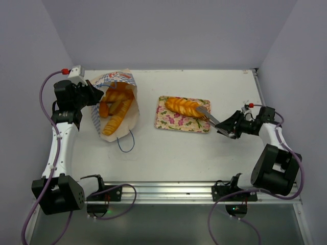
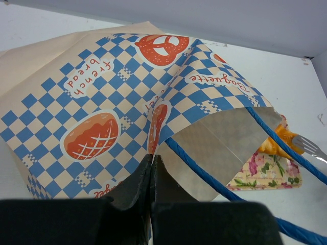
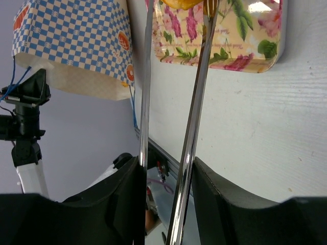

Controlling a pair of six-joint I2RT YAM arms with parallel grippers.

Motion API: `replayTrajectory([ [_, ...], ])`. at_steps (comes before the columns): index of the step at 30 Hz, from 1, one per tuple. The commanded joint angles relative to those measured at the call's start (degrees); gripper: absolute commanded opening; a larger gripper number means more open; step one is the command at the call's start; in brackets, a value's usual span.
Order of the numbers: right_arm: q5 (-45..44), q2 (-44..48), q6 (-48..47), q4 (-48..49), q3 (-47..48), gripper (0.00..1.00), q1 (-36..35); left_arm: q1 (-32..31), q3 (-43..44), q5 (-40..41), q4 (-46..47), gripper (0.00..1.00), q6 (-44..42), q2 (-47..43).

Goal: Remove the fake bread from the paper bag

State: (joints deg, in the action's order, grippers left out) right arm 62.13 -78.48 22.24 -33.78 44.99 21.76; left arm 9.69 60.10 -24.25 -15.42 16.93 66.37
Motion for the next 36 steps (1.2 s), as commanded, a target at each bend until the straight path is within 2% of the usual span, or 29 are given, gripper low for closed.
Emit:
replayTrajectory([
  [1,2.5,-0.6,-6.4,-6.7,4.4,0.46,1.0,0.3,0.2,-0.6,1.8,0.0,-0.7,-0.7],
  [19,-1.7,-9.8,-31.4,-31.0,15.2,0.44,7.9,0.4,0.4,-0.8,2.3,0.0,-0.5,-0.3],
  [25,-1.8,-9.9,-35.1,-32.8,15.6,0.43,10.5,0.4,0.5,-0.8,2.4,0.0,-0.5,-0.1],
  [36,3.1,-8.1,-42.9,-36.7,18.2,0.27,14.3,0.3,0.7,-1.1,2.3,0.0,-0.7,-0.7],
])
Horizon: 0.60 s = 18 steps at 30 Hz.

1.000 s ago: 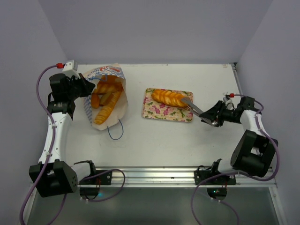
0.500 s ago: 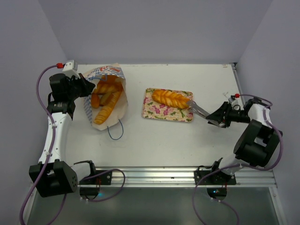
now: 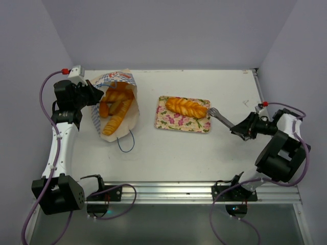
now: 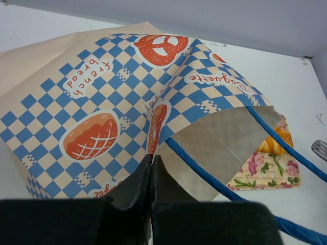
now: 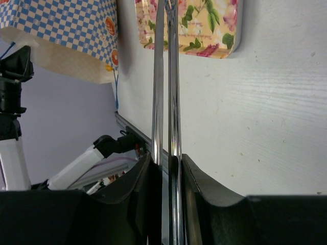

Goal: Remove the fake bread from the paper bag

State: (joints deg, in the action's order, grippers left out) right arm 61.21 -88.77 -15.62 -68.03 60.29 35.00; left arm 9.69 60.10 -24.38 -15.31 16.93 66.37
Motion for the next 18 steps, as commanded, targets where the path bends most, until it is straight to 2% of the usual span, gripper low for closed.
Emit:
replayTrajectory([
  [1,4.1,2.8,-5.7,-2.6,3.4,0.27,1.1,0.4,0.7,-1.0,2.1,0.0,-0.8,-0.8],
  [4,2.1,4.4,-9.4,-1.2,6.3,0.25,1.2,0.3,0.6,-1.2,2.2,0.0,-0.8,-1.1],
  [7,-4.7,8.8,-11.3,7.0,6.6,0.24,1.2,0.4,0.2,-1.4,2.4,0.0,-0.7,-1.3],
  [12,-19.5,18.3,-15.7,30.6,-3.5,0.24,0.9,0.3,-0.5,-1.8,3.1,0.0,-0.4,-1.9],
  [14,-22.5,18.7,-18.0,38.3,-7.4,0.24,0.2,0.3,-0.8,-2.2,3.2,0.0,-0.3,-1.9],
  [18,-29.0,15.1,-21.6,45.8,-10.9,0.24,-2.5,0.4,-1.0,-2.4,3.4,0.0,-0.1,-2.1],
])
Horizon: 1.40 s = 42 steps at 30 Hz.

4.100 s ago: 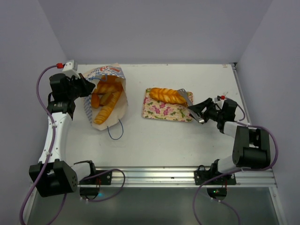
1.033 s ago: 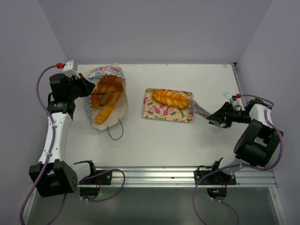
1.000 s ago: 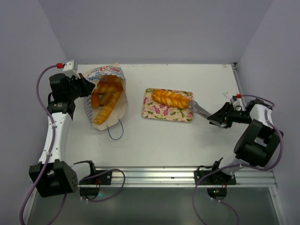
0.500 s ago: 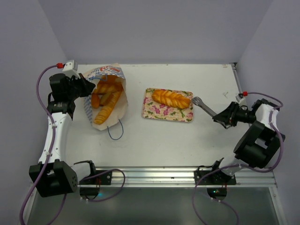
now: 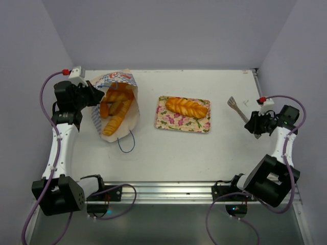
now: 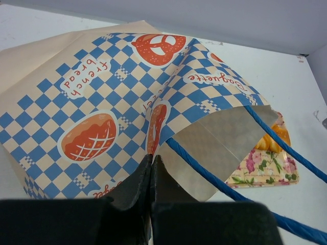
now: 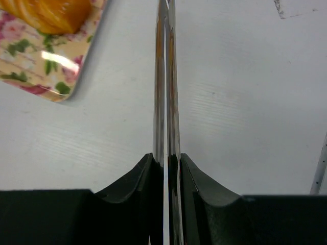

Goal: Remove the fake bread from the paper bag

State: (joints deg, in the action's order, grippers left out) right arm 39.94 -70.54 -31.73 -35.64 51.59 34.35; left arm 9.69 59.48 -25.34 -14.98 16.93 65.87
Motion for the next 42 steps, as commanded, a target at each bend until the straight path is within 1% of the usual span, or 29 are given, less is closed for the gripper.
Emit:
replayTrajectory([
  [1,-10.3,-4.1,-6.1,14.2,-2.5,0.25,-2.5,0.3,-0.5,-1.6,3.1,0.0,-0.1,-1.5],
  [2,-11.5,-5.1,-7.5,15.6,-3.3,0.25,-4.2,0.3,-0.4,-1.7,3.1,0.0,-0.1,-1.5],
  [4,-13.3,-8.1,-8.1,16.7,-4.0,0.25,-5.3,0.3,-0.4,-1.9,3.1,0.0,0.0,-1.7],
  [9,-20.2,-12.2,-10.2,20.9,-7.0,0.29,-9.8,0.3,-1.1,-1.9,3.6,0.0,-0.1,-1.8],
  [18,-26.8,-21.7,-11.6,20.2,-6.0,0.44,-14.2,0.3,-1.7,-3.3,4.6,0.0,0.6,-2.0],
  [19,-26.9,-22.3,-11.7,20.2,-5.9,0.45,-14.6,0.3,-1.7,-3.4,4.6,0.0,0.6,-2.1],
  [23,-27.0,-24.2,-11.3,18.4,-4.3,0.56,-14.8,0.3,-1.8,-3.4,4.9,0.0,0.7,-2.4],
  [25,-26.3,-25.5,-10.8,17.0,-2.9,0.63,-14.9,0.3,-1.9,-3.4,4.9,0.0,0.6,-2.5],
  [27,-25.3,-27.4,-10.5,13.6,0.1,0.72,-14.8,0.4,-2.1,-3.4,5.0,0.0,0.7,-2.8],
  [30,-23.3,-29.0,-9.6,10.3,3.9,0.78,-14.8,0.3,-2.2,-3.3,5.0,0.0,0.7,-3.1],
  [34,-21.6,-32.5,-9.2,8.0,8.1,0.82,-14.8,0.3,-2.4,-3.1,5.0,0.0,0.5,-3.5],
  [36,-20.4,-33.9,-10.2,6.0,10.4,0.83,-14.9,0.3,-2.4,-3.2,5.0,0.0,0.5,-3.6],
  [39,-19.6,-36.2,-12.6,3.5,12.7,0.83,-14.9,0.4,-2.4,-3.5,5.0,0.0,0.5,-3.9],
  [42,-20.3,-37.3,-17.1,2.1,13.1,0.83,-14.8,0.3,-2.4,-3.5,5.1,0.0,0.5,-4.3],
])
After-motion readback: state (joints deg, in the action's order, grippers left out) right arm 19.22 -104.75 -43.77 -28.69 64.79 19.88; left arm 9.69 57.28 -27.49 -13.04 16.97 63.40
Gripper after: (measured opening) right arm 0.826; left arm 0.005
